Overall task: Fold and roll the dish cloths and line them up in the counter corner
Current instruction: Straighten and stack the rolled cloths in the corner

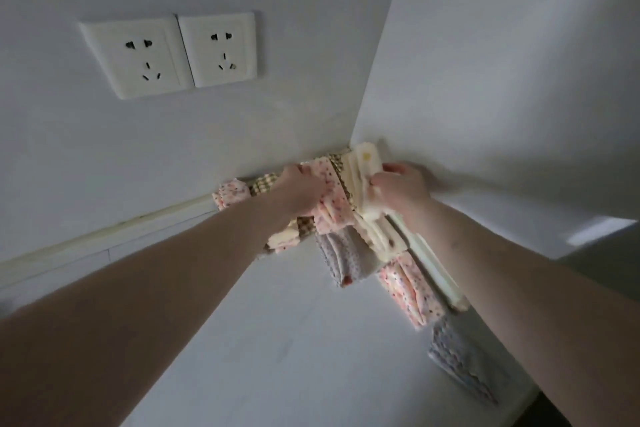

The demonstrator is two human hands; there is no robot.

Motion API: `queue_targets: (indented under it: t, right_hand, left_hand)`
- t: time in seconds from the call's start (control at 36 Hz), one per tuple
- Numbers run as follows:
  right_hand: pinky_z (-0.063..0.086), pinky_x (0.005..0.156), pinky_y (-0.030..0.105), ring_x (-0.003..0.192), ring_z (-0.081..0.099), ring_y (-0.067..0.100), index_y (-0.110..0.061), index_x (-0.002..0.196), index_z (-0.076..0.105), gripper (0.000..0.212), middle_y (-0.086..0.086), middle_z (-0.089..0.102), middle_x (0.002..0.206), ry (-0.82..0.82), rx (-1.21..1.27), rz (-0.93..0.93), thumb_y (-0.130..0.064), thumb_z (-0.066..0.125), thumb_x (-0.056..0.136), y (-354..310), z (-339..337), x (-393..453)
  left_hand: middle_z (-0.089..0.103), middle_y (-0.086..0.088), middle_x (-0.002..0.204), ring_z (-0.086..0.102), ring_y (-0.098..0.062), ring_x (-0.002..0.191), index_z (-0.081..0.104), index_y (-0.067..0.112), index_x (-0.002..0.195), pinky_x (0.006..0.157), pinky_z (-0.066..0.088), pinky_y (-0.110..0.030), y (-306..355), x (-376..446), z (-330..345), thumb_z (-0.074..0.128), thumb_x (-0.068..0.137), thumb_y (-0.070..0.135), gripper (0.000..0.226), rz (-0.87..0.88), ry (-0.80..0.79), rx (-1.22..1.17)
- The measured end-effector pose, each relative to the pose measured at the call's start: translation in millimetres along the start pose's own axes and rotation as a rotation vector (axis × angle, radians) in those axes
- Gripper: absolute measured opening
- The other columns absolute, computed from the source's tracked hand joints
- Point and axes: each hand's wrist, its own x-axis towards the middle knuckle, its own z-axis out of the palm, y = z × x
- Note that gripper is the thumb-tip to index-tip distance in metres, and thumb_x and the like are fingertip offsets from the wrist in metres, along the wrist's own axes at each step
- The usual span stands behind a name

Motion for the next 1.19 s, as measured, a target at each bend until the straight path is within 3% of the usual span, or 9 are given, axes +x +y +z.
queue_targets:
  t: [0.08,0.17,0.22,0.36,0.47,0.69,1.06,1.11,1.19]
  right_hand:
    - [0.051,0.078,0.013,0.095,0.061,0.022,-0.007,0.137,0.060,0.045,0.011,0.065,0.126,0.018,-0.041,-0.087,-0.004,0.063,0.092,-18.0,15.8,21.9]
    - [0.049,0.100,0.029,0.115,0.062,0.023,-0.016,0.139,0.058,0.049,0.003,0.064,0.131,0.027,-0.143,-0.170,-0.012,0.062,0.090,-25.8,28.1,39.3]
    - [0.047,0.102,0.026,0.120,0.062,0.021,-0.018,0.141,0.057,0.050,0.001,0.065,0.134,0.013,-0.244,-0.243,-0.014,0.061,0.091,-23.1,31.1,47.5]
    - [0.043,0.102,0.025,0.126,0.059,0.026,-0.014,0.142,0.057,0.043,0.008,0.062,0.139,-0.064,-0.636,-0.380,-0.011,0.052,0.099,3.6,30.7,57.0]
    - [0.043,0.106,0.030,0.128,0.057,0.029,-0.015,0.141,0.058,0.046,0.010,0.059,0.142,-0.127,-0.763,-0.382,-0.005,0.047,0.098,26.9,32.6,60.1]
    - [0.030,0.115,0.027,0.143,0.039,0.020,-0.013,0.138,0.060,0.040,0.006,0.051,0.149,-0.041,-0.719,-0.493,-0.010,0.044,0.102,35.2,27.2,57.5]
    - [0.048,0.098,0.020,0.117,0.056,0.003,-0.026,0.129,0.061,0.036,-0.010,0.061,0.131,-0.003,-0.563,-0.403,-0.016,0.065,0.095,110.4,-44.7,-42.6]
    - [0.044,0.088,0.011,0.105,0.059,0.003,-0.022,0.123,0.066,0.029,-0.007,0.067,0.121,0.000,-0.580,-0.354,-0.017,0.065,0.095,125.1,-56.3,-56.6]
    - [0.044,0.092,0.020,0.110,0.066,0.019,-0.012,0.124,0.067,0.029,0.002,0.071,0.118,0.057,-0.586,-0.273,-0.010,0.058,0.097,139.4,-66.7,-70.2]
  left_hand:
    - [0.057,-0.021,0.129,0.062,-0.036,0.116,0.041,0.004,0.141,0.099,0.055,-0.049,16.8,14.4,-0.6,0.067,0.085,0.033,0.068,-0.019,0.055,-0.025]
    - [0.056,-0.015,0.123,0.063,-0.032,0.113,0.032,0.007,0.145,0.092,0.056,-0.042,20.1,34.9,-0.1,0.054,0.100,0.026,0.054,-0.040,0.099,0.004]
    - [0.055,-0.018,0.128,0.062,-0.034,0.116,0.032,0.006,0.146,0.089,0.054,-0.040,22.1,45.5,0.3,0.051,0.100,0.025,0.053,-0.038,0.118,0.031]
    - [0.030,-0.023,0.155,0.040,-0.040,0.139,0.011,0.002,0.156,0.115,0.038,-0.045,17.0,54.1,8.9,0.056,0.100,0.029,0.077,-0.052,0.163,0.453]
    - [0.025,-0.010,0.151,0.040,-0.037,0.133,0.022,0.018,0.151,0.106,0.040,-0.043,-2.5,47.0,21.3,0.059,0.096,0.019,0.066,0.171,0.262,0.715]
    - [0.054,-0.008,0.135,0.049,-0.033,0.125,0.060,0.017,0.127,0.105,0.044,-0.045,-8.5,45.1,22.2,0.036,0.103,0.025,0.034,0.279,0.280,0.762]
    - [0.052,0.013,0.134,0.040,-0.009,0.128,0.059,0.032,0.125,0.111,0.031,-0.029,-40.0,-53.5,35.3,0.055,0.097,0.025,0.029,0.504,0.183,0.642]
    - [0.053,0.012,0.132,0.043,-0.008,0.123,0.057,0.031,0.123,0.103,0.036,-0.026,-52.6,-68.0,47.2,0.059,0.094,0.029,0.029,0.423,0.144,0.563]
    - [0.049,0.007,0.134,0.045,-0.015,0.123,0.047,0.026,0.132,0.103,0.040,-0.032,-67.5,-74.8,63.9,0.063,0.091,0.039,0.046,0.125,0.068,0.418]
